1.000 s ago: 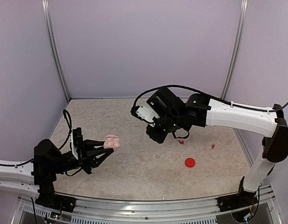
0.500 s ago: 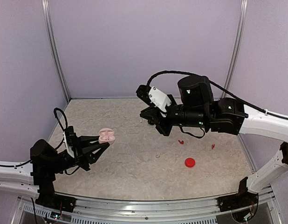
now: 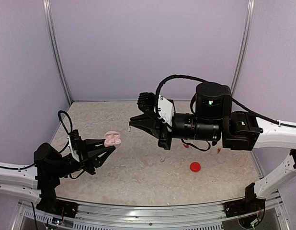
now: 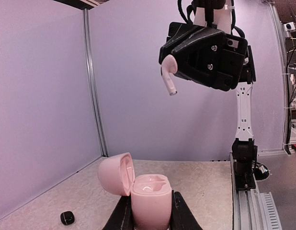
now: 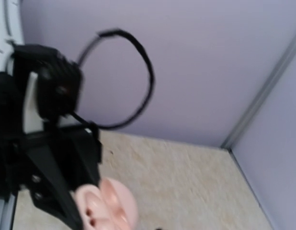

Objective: Insert the wireless bluetooth earbuds into the charging case
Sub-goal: Insert the right earbud into the right side groove of the charging case.

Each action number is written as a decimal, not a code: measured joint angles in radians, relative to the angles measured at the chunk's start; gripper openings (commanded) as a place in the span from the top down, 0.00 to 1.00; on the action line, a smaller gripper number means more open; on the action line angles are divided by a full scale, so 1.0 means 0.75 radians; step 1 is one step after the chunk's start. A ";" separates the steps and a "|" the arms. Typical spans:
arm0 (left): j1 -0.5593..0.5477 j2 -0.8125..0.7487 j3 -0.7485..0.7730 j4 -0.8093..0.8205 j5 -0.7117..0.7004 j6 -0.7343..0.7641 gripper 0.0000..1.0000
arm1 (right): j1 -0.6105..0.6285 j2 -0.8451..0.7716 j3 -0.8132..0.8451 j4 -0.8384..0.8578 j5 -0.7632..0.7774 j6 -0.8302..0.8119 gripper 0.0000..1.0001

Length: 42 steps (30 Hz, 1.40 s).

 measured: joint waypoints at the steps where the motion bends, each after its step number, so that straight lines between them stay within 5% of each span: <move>1: 0.000 0.003 0.002 0.008 0.005 -0.001 0.96 | 0.010 0.000 -0.001 0.012 -0.009 -0.013 0.95; 42: 0.000 0.121 0.060 0.194 0.021 -0.133 0.97 | 0.048 0.152 -0.066 0.312 0.053 -0.143 0.96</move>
